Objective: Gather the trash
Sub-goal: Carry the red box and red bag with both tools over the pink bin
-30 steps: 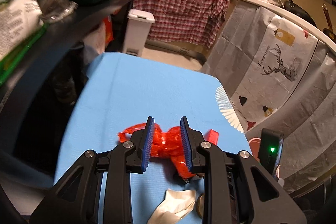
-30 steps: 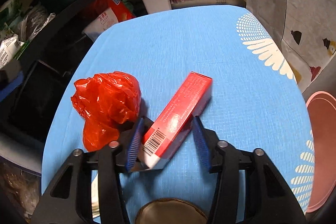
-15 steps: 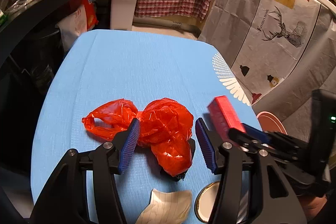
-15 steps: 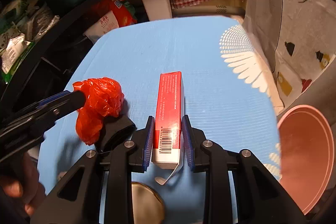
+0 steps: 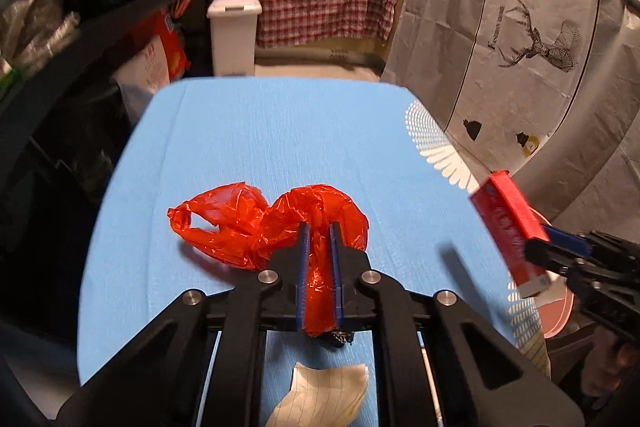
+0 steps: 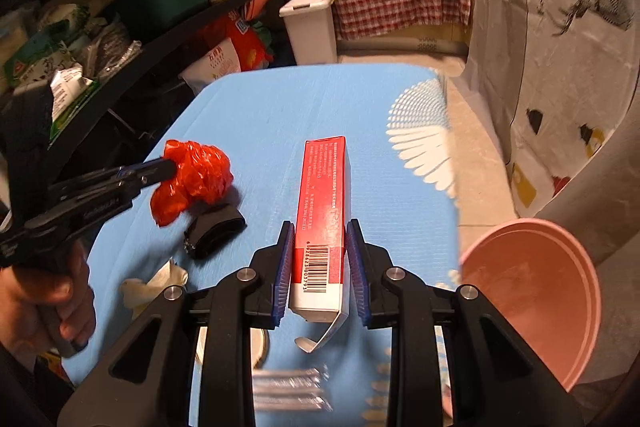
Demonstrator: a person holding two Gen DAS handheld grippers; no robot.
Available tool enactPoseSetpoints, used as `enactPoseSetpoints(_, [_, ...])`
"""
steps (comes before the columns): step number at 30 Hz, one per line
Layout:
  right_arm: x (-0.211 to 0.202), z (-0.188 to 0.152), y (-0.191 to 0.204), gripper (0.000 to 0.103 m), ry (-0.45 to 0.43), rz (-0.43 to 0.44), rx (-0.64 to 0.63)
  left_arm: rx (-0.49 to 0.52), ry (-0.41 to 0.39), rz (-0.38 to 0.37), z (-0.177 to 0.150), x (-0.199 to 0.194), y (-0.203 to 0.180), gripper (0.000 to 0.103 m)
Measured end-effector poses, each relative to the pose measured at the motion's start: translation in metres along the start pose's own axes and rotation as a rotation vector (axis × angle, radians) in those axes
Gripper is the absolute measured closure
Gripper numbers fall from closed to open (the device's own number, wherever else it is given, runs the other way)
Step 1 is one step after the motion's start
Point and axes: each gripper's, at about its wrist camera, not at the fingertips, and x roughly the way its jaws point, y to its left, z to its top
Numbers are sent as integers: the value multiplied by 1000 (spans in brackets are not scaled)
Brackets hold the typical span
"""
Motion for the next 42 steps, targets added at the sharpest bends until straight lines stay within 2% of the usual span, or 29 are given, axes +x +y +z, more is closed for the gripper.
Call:
enactPoseSetpoints(7, [-48,-7,-31,76,-81,-39,0,20,-62,12,5,-29,-10,94])
enactPoseSetpoints(12, [-60,-19,-49,76,-112,-55,40,17,-94,35,2,-47,-19,94])
enactPoseSetpoints(22, [-80,-32,-62,76,-174,-55,64,38,-134,41,-6,-76,-40,94])
enactPoseSetpoints(29, [-95,-34,-78,76,-207,-61,116,36,-129,34,-15,-82,-56,94])
enactPoseSetpoints(42, [-110,-39,-92,76,-230,-122,98,81,-140,2,-15,-80,-91,94])
